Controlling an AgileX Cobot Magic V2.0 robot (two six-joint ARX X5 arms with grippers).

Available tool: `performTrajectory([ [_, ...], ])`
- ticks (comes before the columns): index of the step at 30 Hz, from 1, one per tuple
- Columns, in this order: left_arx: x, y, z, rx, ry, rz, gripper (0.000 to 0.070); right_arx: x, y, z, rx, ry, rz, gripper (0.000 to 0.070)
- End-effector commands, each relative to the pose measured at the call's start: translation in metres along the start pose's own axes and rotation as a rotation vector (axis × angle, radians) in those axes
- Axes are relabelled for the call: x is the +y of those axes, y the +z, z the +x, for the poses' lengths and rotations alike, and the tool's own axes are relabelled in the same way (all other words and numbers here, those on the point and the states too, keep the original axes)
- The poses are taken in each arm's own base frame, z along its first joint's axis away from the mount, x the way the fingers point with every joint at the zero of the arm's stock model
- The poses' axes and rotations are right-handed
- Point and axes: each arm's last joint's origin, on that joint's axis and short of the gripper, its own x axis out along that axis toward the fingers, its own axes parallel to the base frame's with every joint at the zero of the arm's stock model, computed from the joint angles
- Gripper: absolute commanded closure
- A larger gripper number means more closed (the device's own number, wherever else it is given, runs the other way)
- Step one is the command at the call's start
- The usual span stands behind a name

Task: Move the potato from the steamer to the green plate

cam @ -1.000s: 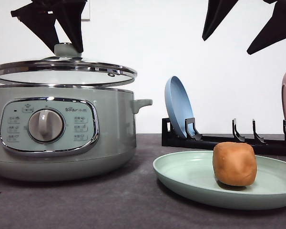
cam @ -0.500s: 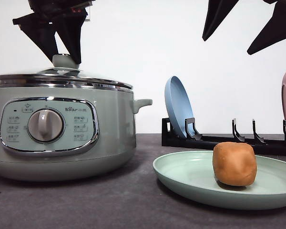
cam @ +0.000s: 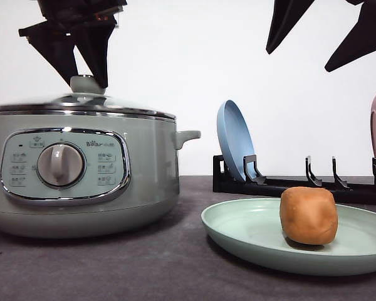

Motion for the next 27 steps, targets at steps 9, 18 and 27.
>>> performTrajectory([
  [9, -0.005, 0.009, 0.016, 0.016, -0.011, 0.020, 0.0652, 0.002, 0.004, -0.002, -0.007, 0.002, -0.015, 0.0080],
  [18, -0.006, 0.006, 0.002, -0.012, -0.009, 0.017, 0.0173, 0.002, 0.003, -0.002, 0.003, 0.008, -0.034, 0.0080],
  [27, -0.008, -0.002, -0.050, -0.155, -0.004, 0.019, 0.0180, 0.002, 0.000, -0.002, 0.036, 0.034, -0.046, 0.0080],
])
